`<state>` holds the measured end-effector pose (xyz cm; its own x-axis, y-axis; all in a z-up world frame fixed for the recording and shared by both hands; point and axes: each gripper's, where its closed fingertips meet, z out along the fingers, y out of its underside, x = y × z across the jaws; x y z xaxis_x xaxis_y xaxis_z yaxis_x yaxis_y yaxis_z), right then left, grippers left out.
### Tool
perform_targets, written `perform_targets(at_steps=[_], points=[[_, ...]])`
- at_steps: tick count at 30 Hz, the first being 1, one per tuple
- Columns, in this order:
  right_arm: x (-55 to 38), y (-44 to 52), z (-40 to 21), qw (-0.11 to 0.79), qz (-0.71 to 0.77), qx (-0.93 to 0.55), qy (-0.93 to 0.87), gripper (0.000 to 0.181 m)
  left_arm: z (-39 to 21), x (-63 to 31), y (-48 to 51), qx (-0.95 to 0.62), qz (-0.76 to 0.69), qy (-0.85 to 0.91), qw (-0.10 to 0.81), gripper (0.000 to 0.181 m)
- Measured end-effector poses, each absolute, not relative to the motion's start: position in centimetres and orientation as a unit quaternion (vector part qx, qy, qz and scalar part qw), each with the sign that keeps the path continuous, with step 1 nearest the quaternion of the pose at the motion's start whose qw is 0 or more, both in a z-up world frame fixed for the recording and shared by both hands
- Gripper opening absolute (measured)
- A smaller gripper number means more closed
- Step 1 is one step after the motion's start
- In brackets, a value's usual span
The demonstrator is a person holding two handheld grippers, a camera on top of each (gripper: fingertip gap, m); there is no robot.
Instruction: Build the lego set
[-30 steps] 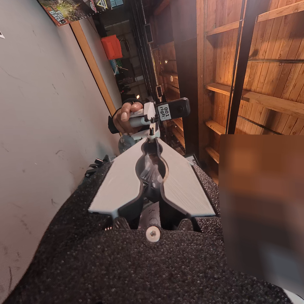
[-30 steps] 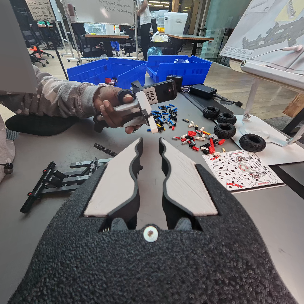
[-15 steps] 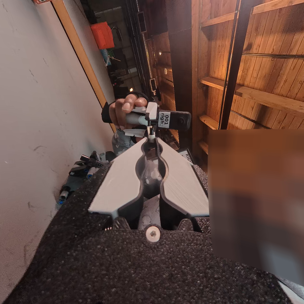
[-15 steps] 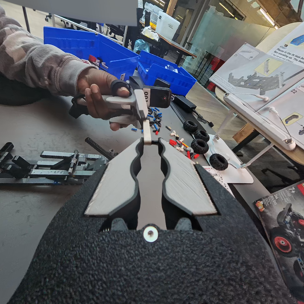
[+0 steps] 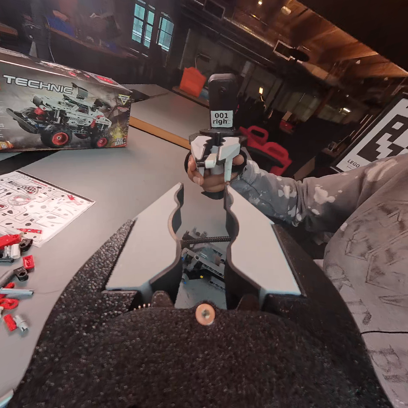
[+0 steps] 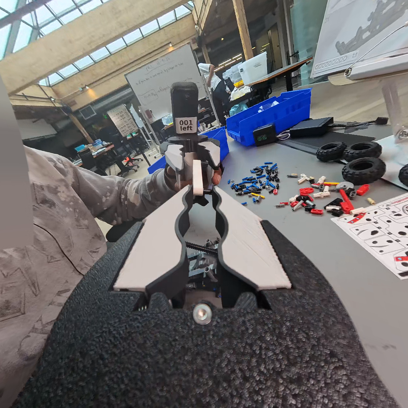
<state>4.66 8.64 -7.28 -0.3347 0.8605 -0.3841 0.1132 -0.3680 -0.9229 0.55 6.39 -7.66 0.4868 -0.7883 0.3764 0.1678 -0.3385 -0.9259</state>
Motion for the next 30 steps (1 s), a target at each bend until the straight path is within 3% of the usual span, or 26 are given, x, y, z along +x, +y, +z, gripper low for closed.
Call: perform_targets(at_steps=[19, 23, 30], points=[[4.2, 8.8, -8.1, 0.22, 0.678, -0.537, -0.45, 0.016, -7.5, 0.0, 7.0, -0.667, -0.546, 0.139, 0.488, 0.013], [4.0, 8.8, -8.8, 0.267, 0.638, -0.532, -0.489, 0.016, -7.8, -1.1, 7.7, -0.655, -0.589, 0.081, 0.466, 0.012], [3.3, 7.6, -10.3, 0.45, 0.455, -0.437, -0.633, 0.016, -10.0, 0.0, 7.6, -0.677, -0.611, 0.077, 0.403, 0.024]])
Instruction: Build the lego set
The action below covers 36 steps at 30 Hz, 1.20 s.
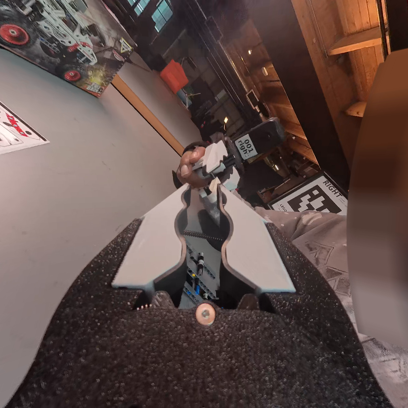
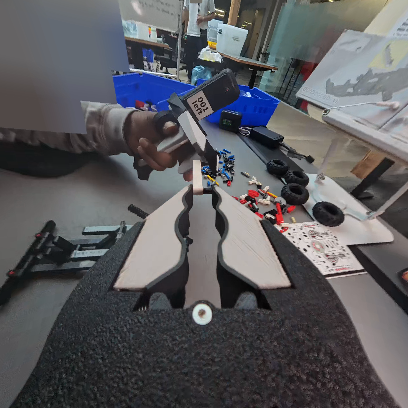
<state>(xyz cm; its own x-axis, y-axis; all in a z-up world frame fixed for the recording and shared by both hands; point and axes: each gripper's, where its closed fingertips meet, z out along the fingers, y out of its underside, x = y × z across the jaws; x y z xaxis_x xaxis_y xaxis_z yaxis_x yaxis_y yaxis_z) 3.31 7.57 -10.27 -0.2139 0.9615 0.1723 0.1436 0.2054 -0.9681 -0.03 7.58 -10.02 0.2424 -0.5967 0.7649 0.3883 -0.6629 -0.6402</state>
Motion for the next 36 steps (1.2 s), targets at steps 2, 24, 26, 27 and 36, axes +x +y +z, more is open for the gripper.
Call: perform_targets(at_steps=[2, 24, 26, 27, 36], points=[[3.1, 7.3, -10.4, 0.477, 0.425, -0.411, -0.65, 0.016, -10.5, 0.8, 7.1, -0.688, -0.607, 0.101, 0.386, 0.022], [4.2, 6.8, -14.6, 0.399, 0.387, -0.428, -0.713, 0.034, -13.8, 1.6, 5.6, -0.716, -0.342, 0.35, 0.498, 0.01], [4.3, 6.8, -14.8, 0.386, 0.401, -0.435, -0.708, 0.031, -14.0, 1.8, 5.6, -0.709, -0.323, 0.367, 0.508, 0.008], [4.2, 6.7, -14.7, 0.383, 0.412, -0.437, -0.702, 0.028, -14.0, 2.0, 5.5, -0.703, -0.322, 0.372, 0.513, 0.008], [4.0, 6.4, -15.1, 0.361, 0.418, -0.451, -0.701, 0.007, -15.7, 2.6, 5.7, -0.713, -0.302, 0.393, 0.496, 0.01]])
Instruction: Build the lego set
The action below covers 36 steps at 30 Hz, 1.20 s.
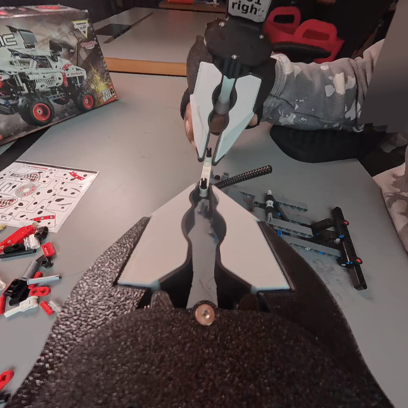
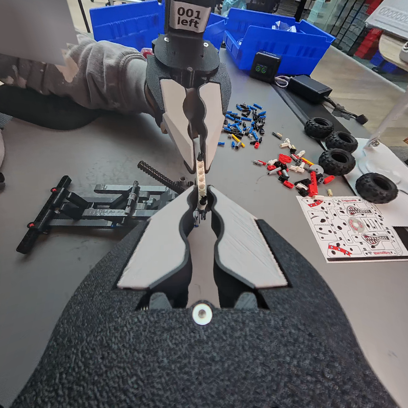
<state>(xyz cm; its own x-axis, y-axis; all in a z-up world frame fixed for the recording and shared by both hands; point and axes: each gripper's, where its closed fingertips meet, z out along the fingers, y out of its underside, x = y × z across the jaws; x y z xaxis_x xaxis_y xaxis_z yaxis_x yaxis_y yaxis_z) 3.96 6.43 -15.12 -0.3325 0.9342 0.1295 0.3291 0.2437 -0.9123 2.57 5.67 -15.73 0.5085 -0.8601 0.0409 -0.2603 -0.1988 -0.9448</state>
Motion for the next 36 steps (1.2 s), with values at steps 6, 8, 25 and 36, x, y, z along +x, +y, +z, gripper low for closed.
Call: perform_targets(at_steps=[6, 8, 25, 36], points=[[3.9, 6.7, -15.8, 0.353, 0.399, -0.467, -0.706, 0.003, -16.6, 1.2, 5.4, -0.731, -0.314, 0.389, 0.463, 0.018], [4.1, 6.7, -16.0, 0.343, 0.404, -0.47, -0.706, 0.003, -17.2, 1.0, 5.4, -0.74, -0.308, 0.391, 0.452, 0.019], [4.5, 6.5, -16.0, 0.317, 0.449, -0.47, -0.691, 0.003, -18.3, 2.3, 5.4, -0.768, -0.336, 0.372, 0.399, 0.008], [4.6, 6.4, -16.0, 0.308, 0.463, -0.468, -0.687, 0.003, -18.3, 2.4, 5.3, -0.778, -0.363, 0.349, 0.375, 0.006]])
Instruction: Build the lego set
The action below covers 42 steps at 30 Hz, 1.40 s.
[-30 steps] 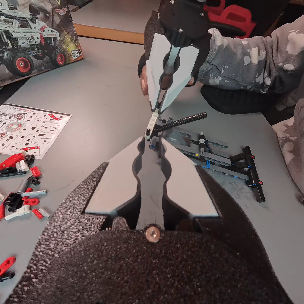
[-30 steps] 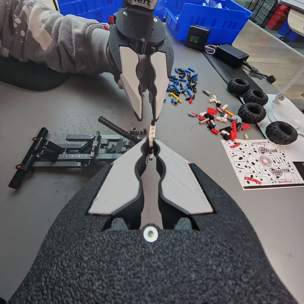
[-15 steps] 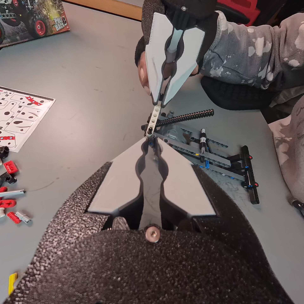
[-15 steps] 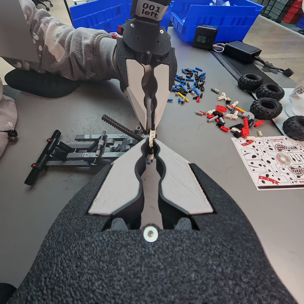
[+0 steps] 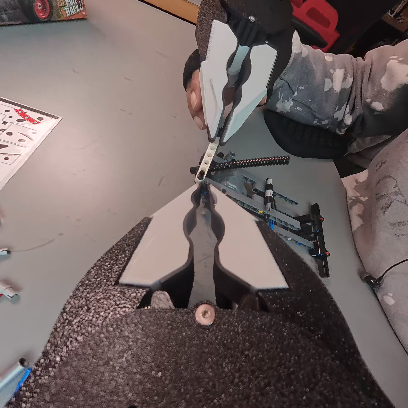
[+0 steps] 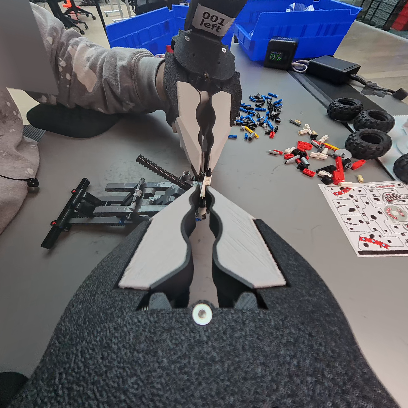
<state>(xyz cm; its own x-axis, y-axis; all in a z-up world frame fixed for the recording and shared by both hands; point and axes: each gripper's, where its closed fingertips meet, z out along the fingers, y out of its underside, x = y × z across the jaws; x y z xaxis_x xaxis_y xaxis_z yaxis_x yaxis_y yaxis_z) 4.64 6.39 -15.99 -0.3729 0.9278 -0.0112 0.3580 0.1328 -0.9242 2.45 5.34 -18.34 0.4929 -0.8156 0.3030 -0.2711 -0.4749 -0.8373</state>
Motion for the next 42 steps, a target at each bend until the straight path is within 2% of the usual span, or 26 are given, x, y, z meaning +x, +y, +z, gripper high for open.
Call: perform_targets(at_steps=[11, 15, 23, 36, 40, 42], points=[[4.5, 6.4, -14.2, 0.31, 0.515, -0.465, -0.65, 0.003, -18.3, 2.3, 5.1, -0.76, -0.318, 0.395, 0.407, 0.006], [4.3, 6.0, -14.3, 0.307, 0.519, -0.461, -0.651, 0.003, -17.5, 1.9, 4.9, -0.754, -0.351, 0.377, 0.407, 0.02], [4.1, 5.8, -15.6, 0.294, 0.5, -0.47, -0.666, 0.003, -17.4, 2.3, 4.9, -0.748, -0.346, 0.385, 0.416, 0.012], [4.2, 6.0, -16.3, 0.294, 0.462, -0.477, -0.687, 0.004, -17.4, 2.3, 5.1, -0.751, -0.346, 0.381, 0.414, 0.009], [3.3, 5.4, -16.1, 0.299, 0.437, -0.473, -0.704, 0.015, -17.4, 2.4, 5.2, -0.75, -0.348, 0.384, 0.412, 0.009], [2.7, 5.3, -16.4, 0.297, 0.419, -0.477, -0.713, 0.015, -17.4, 2.5, 5.2, -0.749, -0.345, 0.388, 0.41, 0.009]])
